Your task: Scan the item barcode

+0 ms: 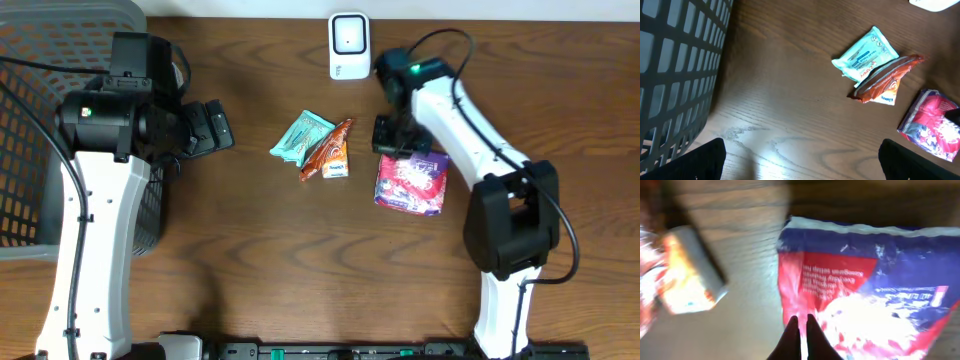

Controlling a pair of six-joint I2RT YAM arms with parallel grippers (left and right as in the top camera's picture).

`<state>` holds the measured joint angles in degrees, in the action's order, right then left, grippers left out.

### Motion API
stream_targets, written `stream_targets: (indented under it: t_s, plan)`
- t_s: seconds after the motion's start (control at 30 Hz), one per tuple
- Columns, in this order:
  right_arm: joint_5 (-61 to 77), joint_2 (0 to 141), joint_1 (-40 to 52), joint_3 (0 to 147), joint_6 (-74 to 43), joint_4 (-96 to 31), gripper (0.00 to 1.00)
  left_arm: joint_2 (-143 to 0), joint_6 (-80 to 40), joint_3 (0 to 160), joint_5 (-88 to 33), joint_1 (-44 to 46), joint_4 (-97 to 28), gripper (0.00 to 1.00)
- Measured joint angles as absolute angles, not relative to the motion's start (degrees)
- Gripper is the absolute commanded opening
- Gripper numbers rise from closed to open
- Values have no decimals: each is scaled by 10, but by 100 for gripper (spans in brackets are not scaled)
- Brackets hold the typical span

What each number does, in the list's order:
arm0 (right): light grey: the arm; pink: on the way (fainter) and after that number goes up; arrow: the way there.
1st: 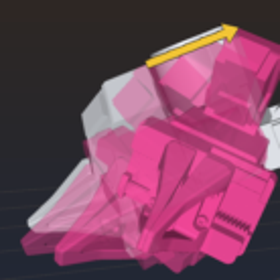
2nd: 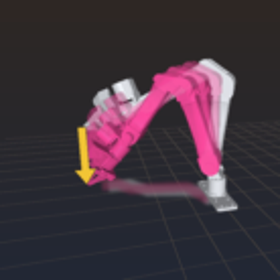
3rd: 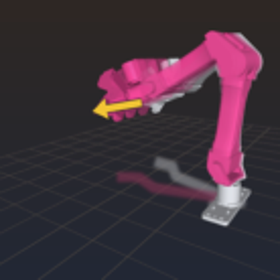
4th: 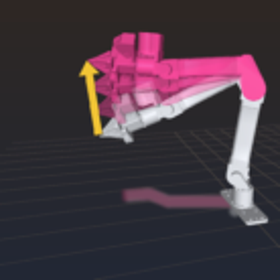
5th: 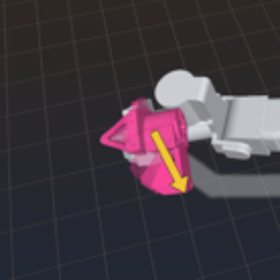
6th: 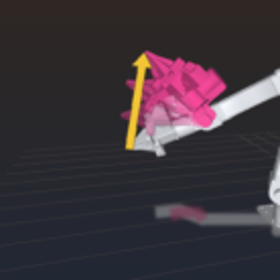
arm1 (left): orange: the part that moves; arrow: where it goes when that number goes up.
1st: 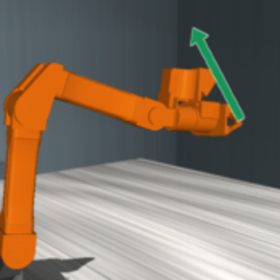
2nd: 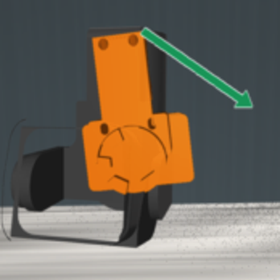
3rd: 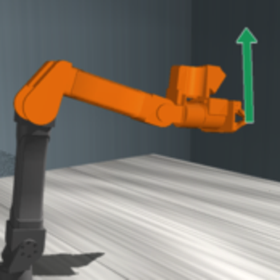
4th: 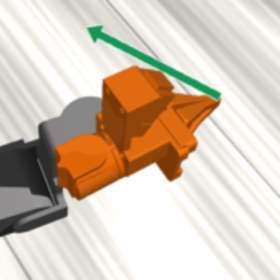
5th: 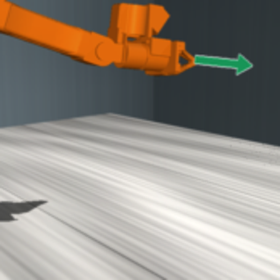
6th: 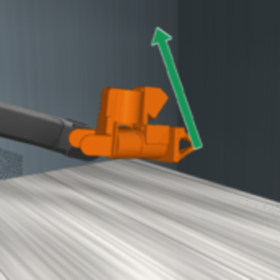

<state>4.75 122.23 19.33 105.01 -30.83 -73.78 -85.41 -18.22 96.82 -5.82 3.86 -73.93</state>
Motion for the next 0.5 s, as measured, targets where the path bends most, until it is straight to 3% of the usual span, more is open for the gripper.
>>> stream_targets:
  t_s: [0.03,0.1,0.5]
  plan:
    - [60,1222,183,1057,-294,-746,32,-854,-182,968,-58,39,-740,98]
    - [76,1222,169,1060,-277,-764,38,-854,-182,968,-58,39,-739,98]
    - [12,1223,208,1052,-295,-806,49,-854,-182,968,-58,38,-740,98]
